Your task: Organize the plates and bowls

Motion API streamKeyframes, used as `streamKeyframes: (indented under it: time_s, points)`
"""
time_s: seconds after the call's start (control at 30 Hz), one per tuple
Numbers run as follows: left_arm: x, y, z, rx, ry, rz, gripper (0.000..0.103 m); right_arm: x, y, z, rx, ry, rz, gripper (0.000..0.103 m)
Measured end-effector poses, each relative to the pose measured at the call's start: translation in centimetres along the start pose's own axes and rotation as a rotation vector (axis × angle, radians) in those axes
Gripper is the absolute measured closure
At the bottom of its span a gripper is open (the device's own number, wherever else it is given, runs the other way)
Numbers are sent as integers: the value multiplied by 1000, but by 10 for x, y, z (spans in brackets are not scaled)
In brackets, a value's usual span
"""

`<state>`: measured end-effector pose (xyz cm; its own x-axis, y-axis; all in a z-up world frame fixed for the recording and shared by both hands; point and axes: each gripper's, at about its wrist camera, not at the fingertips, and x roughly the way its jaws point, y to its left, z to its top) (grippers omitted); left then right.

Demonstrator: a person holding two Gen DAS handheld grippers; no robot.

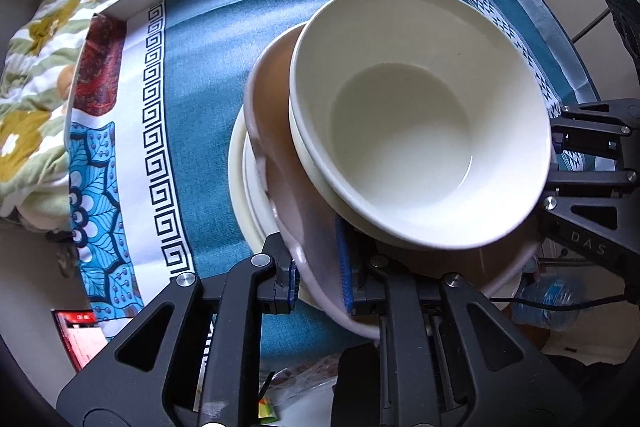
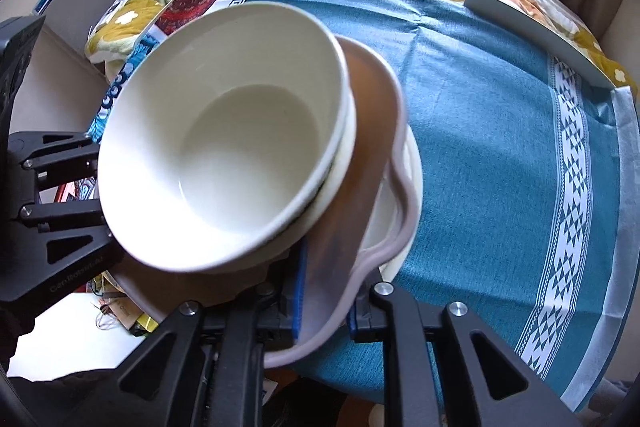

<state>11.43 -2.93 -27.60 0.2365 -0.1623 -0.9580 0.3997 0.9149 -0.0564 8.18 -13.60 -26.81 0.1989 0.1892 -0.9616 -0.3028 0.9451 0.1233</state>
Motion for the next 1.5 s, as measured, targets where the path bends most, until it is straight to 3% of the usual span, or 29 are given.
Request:
streamKeyframes:
  time_s: [0.13,0.43,0.57,0.73,0.77,0.8,0.83,0.87,0.9,0.93,1.0,1.23,1.5]
  points:
    - [-10,-1,-1,18,15,7,85,-10,-3,-1,27,-6,6,87]
    - [-60,-1,-17,31,-31,7,81,-53,-1,-18,96,-58,6,87]
    - [-106,2,-21,-7,-139,-10,81,-94,3,-25,123,-154,0,87]
    - [-177,-4,-25,-79,-344,-9,80,-157,16,-29,121,-334,-28,87]
    - [-193,-6,-27,-100,-392,-7,77,-176,19,-31,120,-380,-33,87]
    - [-207,-7,-29,-118,-434,-2,65,-188,21,-31,118,-410,-36,87]
    - [-224,-10,-32,-141,-493,13,40,-202,23,-32,114,-445,-40,83]
    - [-239,-12,-36,-163,-549,32,27,-220,26,-33,106,-491,-54,77]
    - [-250,-14,-39,-179,-595,47,9,-230,25,-33,101,-522,-64,56]
    - [-263,-16,-42,-189,-649,62,1,-245,27,-36,95,-567,-75,30]
    - [-283,-22,-48,-192,-734,84,0,-266,29,-41,87,-636,-94,9]
    - [-305,-43,-58,-190,-829,161,0,-297,29,-60,121,-737,-235,9]
    - [-296,-63,-65,-161,-841,222,0,-306,23,-74,167,-803,-274,1]
